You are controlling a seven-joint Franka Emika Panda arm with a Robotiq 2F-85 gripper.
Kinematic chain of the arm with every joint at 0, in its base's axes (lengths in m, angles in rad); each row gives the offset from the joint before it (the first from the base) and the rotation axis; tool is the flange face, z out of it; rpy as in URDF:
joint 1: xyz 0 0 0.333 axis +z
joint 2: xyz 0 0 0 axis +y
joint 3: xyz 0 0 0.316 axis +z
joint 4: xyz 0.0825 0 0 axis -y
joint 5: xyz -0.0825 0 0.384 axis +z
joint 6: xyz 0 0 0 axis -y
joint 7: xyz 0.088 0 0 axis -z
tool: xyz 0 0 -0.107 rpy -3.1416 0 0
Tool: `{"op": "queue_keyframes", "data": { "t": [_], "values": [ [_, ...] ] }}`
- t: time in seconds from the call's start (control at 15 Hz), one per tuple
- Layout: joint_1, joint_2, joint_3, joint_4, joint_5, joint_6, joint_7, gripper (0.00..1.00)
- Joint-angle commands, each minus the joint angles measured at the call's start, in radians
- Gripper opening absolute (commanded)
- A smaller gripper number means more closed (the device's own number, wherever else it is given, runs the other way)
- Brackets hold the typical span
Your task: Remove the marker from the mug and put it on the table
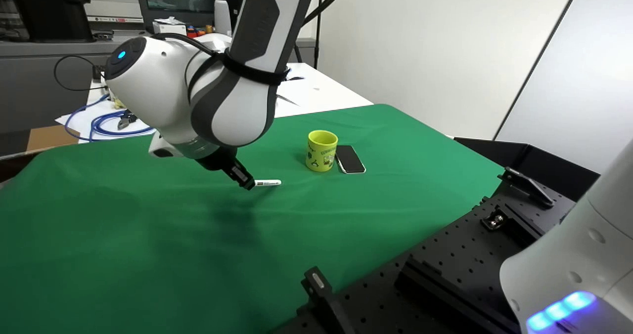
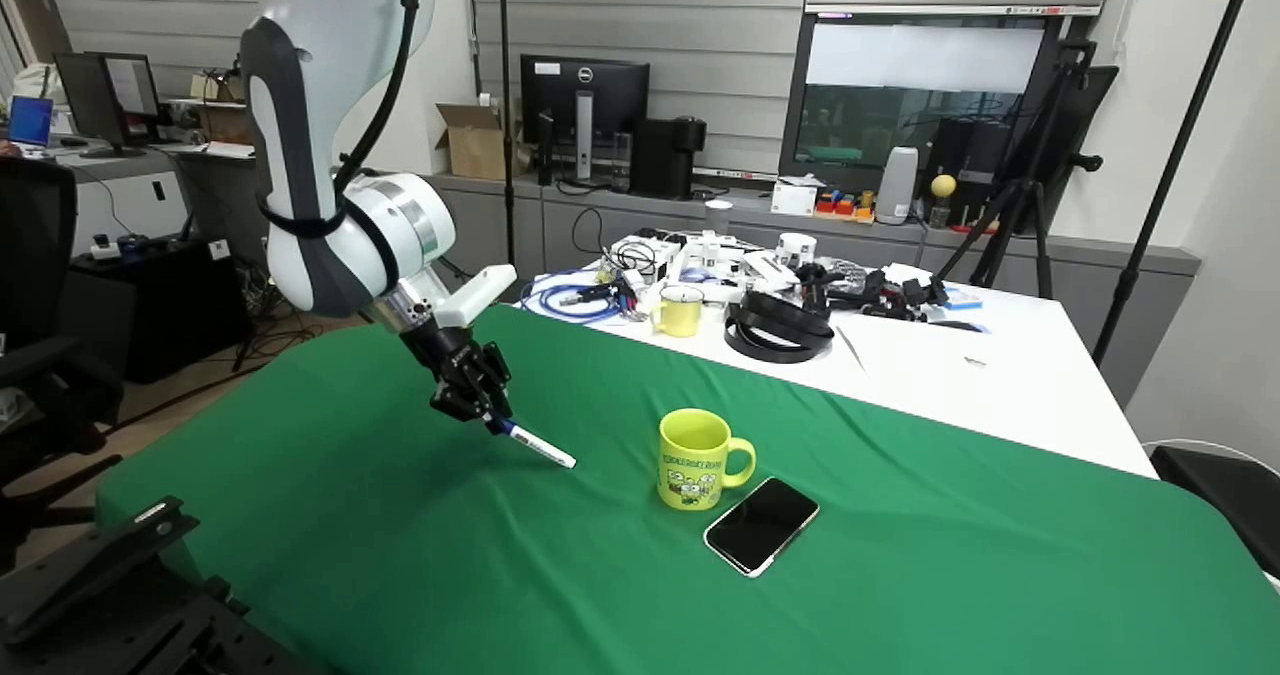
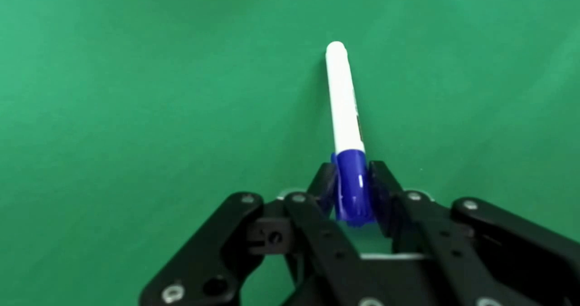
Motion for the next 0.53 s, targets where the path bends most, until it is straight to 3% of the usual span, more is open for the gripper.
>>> {"op": "queue_keyframes", "data": {
  "t": [0.0,0.27,0.33,0.4,0.47],
  "values": [
    [-0.066,0.03,0.047,-0.003,0.105,-0.002,-0.046,0.06],
    [-0.12,0.035,0.071,0.009,0.248,-0.015,-0.153,0.06],
    [-0.129,0.031,0.073,0.016,0.28,-0.025,-0.178,0.5],
    [-0.136,0.023,0.071,0.025,0.305,-0.031,-0.199,0.5],
    [-0.142,0.013,0.068,0.032,0.33,-0.04,-0.219,0.57]
  ]
}}
